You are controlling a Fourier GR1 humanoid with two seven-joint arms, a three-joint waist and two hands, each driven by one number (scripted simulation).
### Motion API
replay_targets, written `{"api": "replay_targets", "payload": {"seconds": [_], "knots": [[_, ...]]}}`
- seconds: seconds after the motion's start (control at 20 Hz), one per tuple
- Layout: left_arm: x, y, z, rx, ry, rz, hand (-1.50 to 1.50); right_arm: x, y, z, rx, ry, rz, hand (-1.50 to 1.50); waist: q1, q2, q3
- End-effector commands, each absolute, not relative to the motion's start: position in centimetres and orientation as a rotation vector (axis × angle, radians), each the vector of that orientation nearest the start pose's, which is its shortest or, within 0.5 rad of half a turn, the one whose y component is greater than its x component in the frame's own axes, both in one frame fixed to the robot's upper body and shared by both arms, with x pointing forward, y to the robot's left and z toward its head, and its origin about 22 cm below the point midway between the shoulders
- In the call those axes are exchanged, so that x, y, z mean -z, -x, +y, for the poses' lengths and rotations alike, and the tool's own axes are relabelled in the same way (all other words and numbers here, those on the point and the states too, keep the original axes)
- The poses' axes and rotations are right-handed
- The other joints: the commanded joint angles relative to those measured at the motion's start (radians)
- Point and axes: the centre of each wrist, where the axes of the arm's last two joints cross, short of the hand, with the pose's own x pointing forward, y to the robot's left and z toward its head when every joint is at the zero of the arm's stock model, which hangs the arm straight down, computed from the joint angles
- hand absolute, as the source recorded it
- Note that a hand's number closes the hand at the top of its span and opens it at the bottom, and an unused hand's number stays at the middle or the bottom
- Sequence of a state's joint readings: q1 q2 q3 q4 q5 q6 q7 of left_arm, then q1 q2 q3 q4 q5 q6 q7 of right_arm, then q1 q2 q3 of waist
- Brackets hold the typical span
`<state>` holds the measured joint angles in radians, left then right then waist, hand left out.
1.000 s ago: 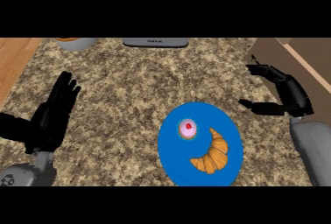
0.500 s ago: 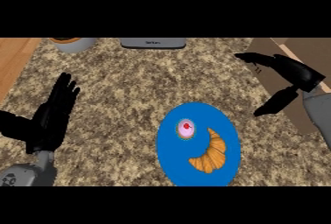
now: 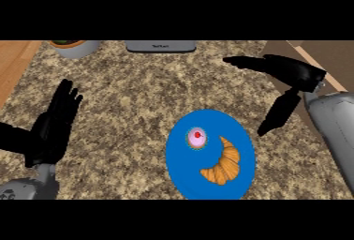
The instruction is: Pick the cupcake from the plate and place it in the cardboard box
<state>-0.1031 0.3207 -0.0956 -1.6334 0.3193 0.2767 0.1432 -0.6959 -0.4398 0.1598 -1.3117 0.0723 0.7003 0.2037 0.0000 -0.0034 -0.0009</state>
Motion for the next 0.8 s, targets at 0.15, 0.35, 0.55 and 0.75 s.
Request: {"api": "replay_targets", "payload": {"seconds": [0.15, 0.35, 0.55, 0.75], "knots": [[-4.4, -25.7, 24.2, -0.101, -0.078, -1.563, 0.00, -16.8, -34.7, -18.8, -1.263, -0.036, -1.365, -1.50, -0.002, 0.001, 0.001], [-4.1, -26.7, 25.8, -0.104, -0.081, -1.557, 0.00, -16.0, -34.8, -18.8, -1.296, 0.046, -1.298, -1.50, 0.000, 0.003, 0.001], [-4.2, -25.7, 27.3, -0.107, -0.039, -1.535, 0.00, -14.9, -34.8, -20.4, -1.259, -0.018, -1.280, -1.50, 0.003, 0.003, 0.001], [-5.1, -26.0, 27.5, -0.117, -0.062, -1.544, 0.00, -12.9, -33.7, -16.2, -1.262, -0.011, -1.276, -1.50, 0.003, 0.003, 0.001]]}}
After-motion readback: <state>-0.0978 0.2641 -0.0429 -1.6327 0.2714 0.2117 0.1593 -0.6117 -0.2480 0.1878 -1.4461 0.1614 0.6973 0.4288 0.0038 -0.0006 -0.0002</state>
